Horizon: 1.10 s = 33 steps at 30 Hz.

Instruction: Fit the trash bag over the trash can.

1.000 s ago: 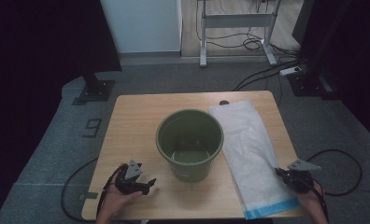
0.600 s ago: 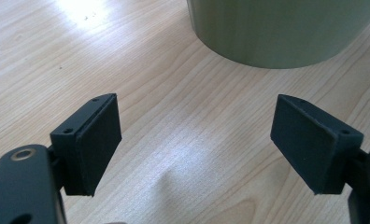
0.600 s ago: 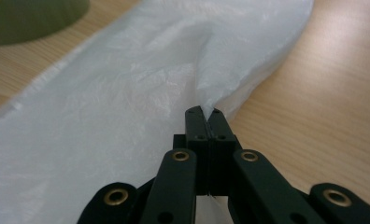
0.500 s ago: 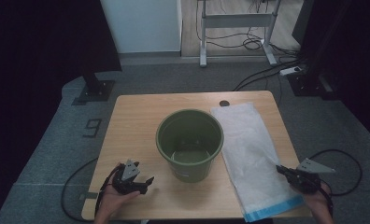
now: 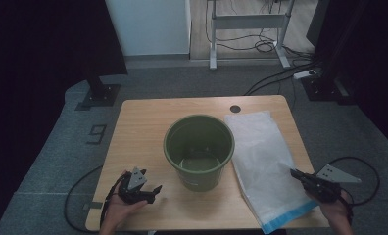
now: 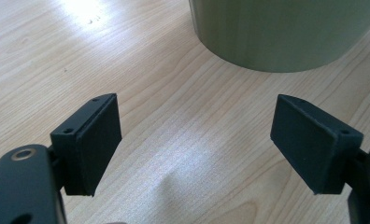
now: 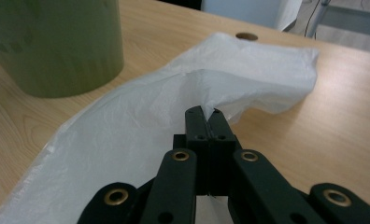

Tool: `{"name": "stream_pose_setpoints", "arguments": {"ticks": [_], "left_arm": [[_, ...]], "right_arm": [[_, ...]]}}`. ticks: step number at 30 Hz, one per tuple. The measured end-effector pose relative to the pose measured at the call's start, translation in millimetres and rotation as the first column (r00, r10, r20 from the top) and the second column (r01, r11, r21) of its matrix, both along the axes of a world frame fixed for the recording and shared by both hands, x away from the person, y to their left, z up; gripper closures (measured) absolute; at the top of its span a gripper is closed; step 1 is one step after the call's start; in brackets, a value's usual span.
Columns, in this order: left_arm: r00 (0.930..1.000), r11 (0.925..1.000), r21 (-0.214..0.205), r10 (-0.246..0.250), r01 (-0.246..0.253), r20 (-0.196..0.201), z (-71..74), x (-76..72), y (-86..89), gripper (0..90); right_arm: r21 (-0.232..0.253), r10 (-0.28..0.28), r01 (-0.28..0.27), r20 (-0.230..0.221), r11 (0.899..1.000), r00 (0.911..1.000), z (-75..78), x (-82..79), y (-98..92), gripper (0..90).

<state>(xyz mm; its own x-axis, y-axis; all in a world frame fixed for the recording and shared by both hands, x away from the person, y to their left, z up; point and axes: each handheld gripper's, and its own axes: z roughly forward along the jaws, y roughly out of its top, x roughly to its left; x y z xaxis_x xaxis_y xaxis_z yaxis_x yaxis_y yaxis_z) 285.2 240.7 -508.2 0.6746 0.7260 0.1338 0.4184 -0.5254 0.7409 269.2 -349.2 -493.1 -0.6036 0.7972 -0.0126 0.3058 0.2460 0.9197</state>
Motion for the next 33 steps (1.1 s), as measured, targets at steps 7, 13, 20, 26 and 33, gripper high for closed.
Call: {"name": "stream_pose_setpoints", "arguments": {"ticks": [7, 13, 20, 26, 33], "left_arm": [[1.0, 1.0, -0.004, 0.002, -0.002, -0.001, 0.3, -2.1, -1.6, 16.3], [1.0, 1.0, -0.006, 0.006, -0.006, -0.002, 0.6, -2.6, -1.9, 16.4], [0.9999, 0.9996, -0.028, 0.011, -0.01, 0.014, 7.2, -4.7, -2.0, 16.4], [0.999, 0.9987, -0.05, 0.013, -0.011, 0.042, 16.0, -8.8, -0.3, 16.4], [0.9983, 0.9986, -0.048, -0.018, 0.02, 0.055, 29.2, -14.7, -3.8, 16.7]], "right_arm": [[0.024, 0.029, -0.031, 0.064, 0.999, 0.9975, 21.4, -5.9, 4.9, 89.1], [0.047, 0.051, -0.057, 0.107, 0.997, 0.9929, 38.0, -7.7, 8.3, 89.2], [0.09, 0.066, -0.081, 0.159, 0.993, 0.9851, 62.3, -5.8, 11.1, 89.2], [0.097, 0.075, -0.096, 0.198, 0.991, 0.9774, 85.0, -4.9, 15.7, 89.2], [0.101, 0.093, -0.117, 0.216, 0.988, 0.9719, 103.6, -5.4, 21.6, 89.2]]}}
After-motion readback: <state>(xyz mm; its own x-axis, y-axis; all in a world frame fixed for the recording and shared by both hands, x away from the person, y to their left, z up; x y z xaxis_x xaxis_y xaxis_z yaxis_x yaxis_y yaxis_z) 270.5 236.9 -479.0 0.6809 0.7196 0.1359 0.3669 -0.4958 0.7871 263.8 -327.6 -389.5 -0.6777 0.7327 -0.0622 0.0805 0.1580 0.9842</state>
